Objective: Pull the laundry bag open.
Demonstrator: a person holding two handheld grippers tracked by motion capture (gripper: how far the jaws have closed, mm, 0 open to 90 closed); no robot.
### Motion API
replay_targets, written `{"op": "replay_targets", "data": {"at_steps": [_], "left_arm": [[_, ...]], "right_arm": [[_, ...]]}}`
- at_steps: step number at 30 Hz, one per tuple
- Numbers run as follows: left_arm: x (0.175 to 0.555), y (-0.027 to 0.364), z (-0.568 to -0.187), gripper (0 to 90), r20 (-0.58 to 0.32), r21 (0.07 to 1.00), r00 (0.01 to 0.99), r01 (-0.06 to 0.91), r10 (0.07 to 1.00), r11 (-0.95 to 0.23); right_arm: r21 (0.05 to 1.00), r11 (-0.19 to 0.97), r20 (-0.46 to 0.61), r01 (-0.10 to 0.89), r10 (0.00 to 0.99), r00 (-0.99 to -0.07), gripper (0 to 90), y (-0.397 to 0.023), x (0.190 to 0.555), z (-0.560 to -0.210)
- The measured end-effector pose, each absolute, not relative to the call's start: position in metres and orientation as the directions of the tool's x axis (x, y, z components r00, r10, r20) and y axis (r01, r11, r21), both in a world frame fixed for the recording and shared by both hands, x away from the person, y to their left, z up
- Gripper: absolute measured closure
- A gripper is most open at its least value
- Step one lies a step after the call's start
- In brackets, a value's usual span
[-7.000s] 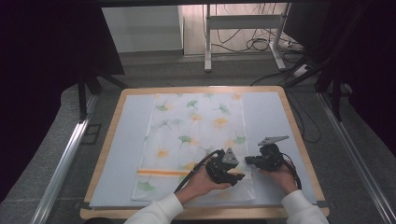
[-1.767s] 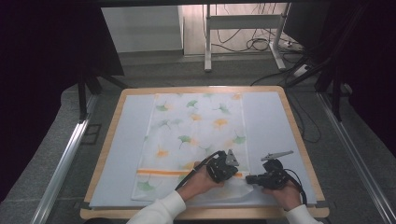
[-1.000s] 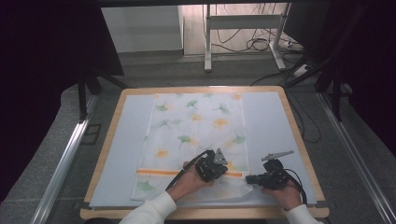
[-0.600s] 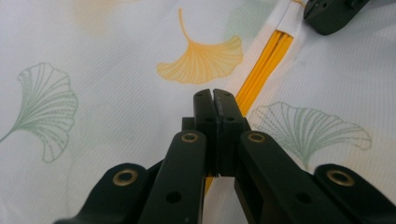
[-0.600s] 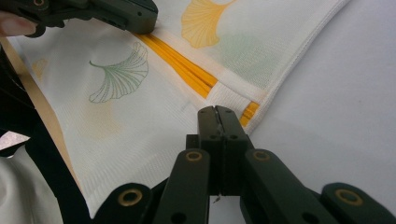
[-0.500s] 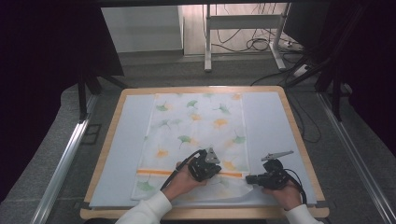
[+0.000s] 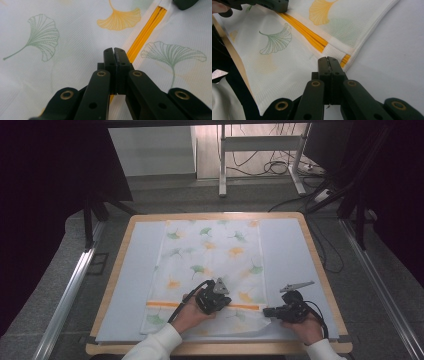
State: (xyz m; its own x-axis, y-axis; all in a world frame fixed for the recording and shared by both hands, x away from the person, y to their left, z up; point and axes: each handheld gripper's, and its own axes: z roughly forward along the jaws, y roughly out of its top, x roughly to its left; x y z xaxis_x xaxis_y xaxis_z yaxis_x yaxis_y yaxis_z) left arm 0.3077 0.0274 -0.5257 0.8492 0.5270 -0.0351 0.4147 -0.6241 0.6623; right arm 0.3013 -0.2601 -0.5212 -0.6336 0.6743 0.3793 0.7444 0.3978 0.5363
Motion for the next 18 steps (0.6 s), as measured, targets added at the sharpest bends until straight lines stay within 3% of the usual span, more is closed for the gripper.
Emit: {"op": "replay_targets", "data": {"at_steps": [18], "left_arm": [[0.308,0.042,-0.526,90.0,-0.077,0.659,0.829,0.460,0.554,-0.596]], "right_arm": [[0.536,0.400,0.380,0.744,0.673,-0.635,89.8,-0.261,0.302,-0.521]]}}
